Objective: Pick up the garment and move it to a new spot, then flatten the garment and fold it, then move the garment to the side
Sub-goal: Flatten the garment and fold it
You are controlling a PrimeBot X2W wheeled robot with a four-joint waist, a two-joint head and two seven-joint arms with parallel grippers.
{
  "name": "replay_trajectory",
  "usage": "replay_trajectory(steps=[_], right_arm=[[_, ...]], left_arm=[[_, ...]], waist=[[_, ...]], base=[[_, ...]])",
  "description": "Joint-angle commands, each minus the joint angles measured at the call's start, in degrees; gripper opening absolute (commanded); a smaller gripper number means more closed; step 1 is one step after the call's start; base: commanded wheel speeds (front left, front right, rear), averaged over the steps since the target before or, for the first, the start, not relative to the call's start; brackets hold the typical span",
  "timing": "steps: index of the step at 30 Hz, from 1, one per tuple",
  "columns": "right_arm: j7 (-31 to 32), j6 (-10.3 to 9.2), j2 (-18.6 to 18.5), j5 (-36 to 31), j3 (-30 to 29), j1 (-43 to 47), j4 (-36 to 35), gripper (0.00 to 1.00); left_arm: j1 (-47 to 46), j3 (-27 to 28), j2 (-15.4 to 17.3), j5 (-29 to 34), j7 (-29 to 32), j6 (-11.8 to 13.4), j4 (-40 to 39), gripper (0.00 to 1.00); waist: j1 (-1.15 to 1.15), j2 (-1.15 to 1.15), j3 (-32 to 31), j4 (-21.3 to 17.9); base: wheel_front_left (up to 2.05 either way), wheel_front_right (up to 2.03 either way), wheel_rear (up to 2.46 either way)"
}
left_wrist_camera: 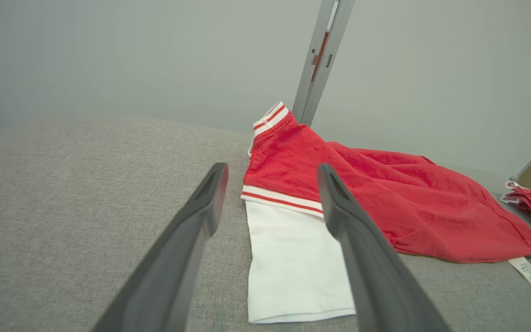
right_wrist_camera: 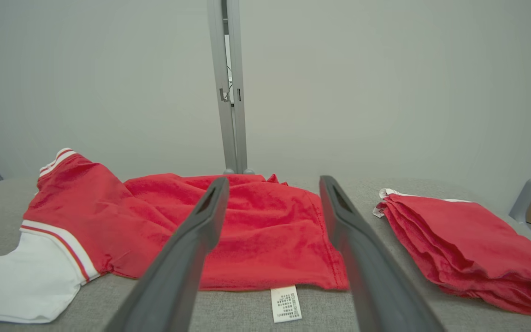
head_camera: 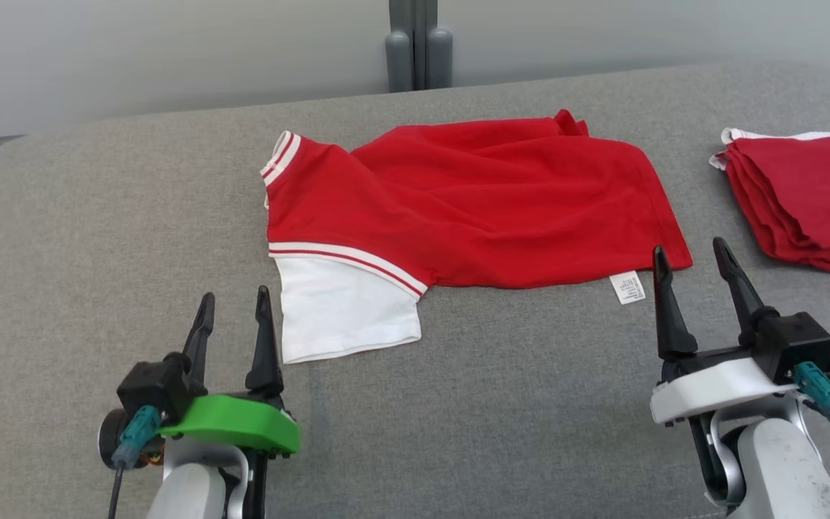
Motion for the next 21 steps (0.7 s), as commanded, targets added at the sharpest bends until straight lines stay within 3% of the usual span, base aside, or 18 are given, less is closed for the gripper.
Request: replay_trajectory(steps=[1, 10, 21], right_arm=[[-0.21, -0.09, 0.22, 0.04, 0.17, 1.06, 0.05, 1.00], [-0.12, -0.09, 0.68, 2.00, 2.69, 4.77, 1.17, 1.00], [0.15, -0.09, 0.73, 3.77, 4.18, 5.00, 2.08, 1.00]], left_arm=[[1.89, -0.15, 0.01, -0.28, -0.01, 0.60, -1.05, 1.00], [6.74, -2.55, 0.00, -1.47, 0.00, 3.80, -5.66, 1.00], [7.88, -3.36, -0.01, -2.28, -0.01, 4.61, -4.76, 1.00]], waist=[[0.00, 0.00, -2.45, 1.72], [0.00, 0.00, -5.98, 2.40], [0.00, 0.00, -6.74, 2.16]], base=[[0.00, 0.00, 0.00], [0.00, 0.00, 0.00], [0.00, 0.00, 0.00]])
